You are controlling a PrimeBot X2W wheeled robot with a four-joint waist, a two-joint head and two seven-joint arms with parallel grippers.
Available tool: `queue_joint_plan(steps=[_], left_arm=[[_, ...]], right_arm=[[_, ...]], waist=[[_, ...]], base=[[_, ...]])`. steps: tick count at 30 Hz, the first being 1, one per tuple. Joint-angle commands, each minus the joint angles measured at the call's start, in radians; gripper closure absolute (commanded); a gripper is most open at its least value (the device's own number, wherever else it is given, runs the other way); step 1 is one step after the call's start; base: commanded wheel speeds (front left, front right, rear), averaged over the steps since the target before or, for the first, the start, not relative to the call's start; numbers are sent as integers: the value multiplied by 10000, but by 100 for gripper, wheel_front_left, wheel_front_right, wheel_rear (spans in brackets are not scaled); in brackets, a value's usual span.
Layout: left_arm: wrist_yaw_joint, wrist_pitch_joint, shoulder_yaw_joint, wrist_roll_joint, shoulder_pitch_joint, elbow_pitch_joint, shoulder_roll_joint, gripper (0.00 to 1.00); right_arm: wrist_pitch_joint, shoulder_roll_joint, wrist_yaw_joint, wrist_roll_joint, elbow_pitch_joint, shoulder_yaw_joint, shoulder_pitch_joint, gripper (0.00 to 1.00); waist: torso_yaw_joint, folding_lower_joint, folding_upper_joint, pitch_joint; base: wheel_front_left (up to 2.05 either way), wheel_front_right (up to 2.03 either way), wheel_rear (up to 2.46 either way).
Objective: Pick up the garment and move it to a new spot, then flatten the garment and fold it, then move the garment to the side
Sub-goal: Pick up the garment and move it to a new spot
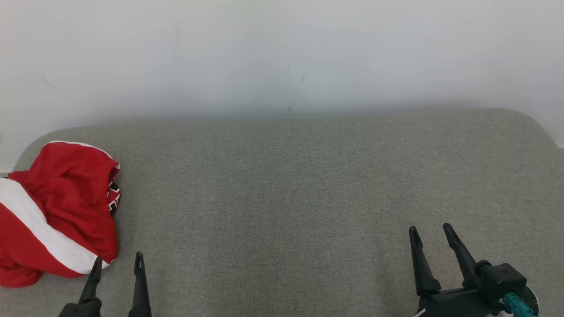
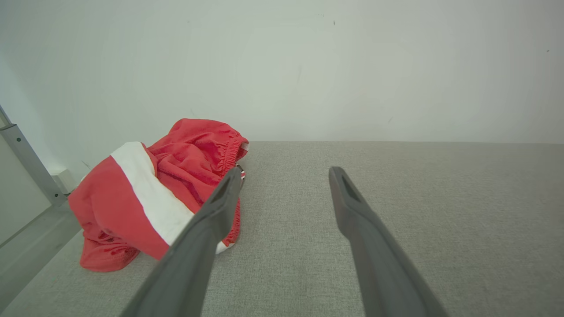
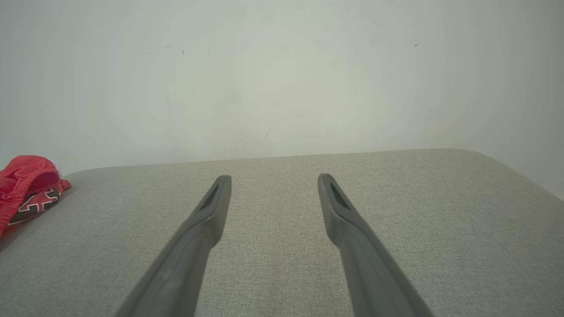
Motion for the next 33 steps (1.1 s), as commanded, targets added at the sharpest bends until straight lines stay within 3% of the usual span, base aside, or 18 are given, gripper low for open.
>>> queue_joint_plan(steps=[1,15,33], left_arm=[[9,-34,3,-50,84,21,46,0],[82,60,9,-153,52,29,183,0],[337,163,142,-342,356,95,376,0]], right_arm=[[12,-11,-21,96,19,4,47,0],[-90,-9,-21,218,157,56,121,0],[-276,-11,-21,496,542,186,236,0]], waist=[[9,0,0,-11],[651,0,0,-85],[3113,0,0,-285]], base=[[0,0,0],[0,0,0],[0,0,0]])
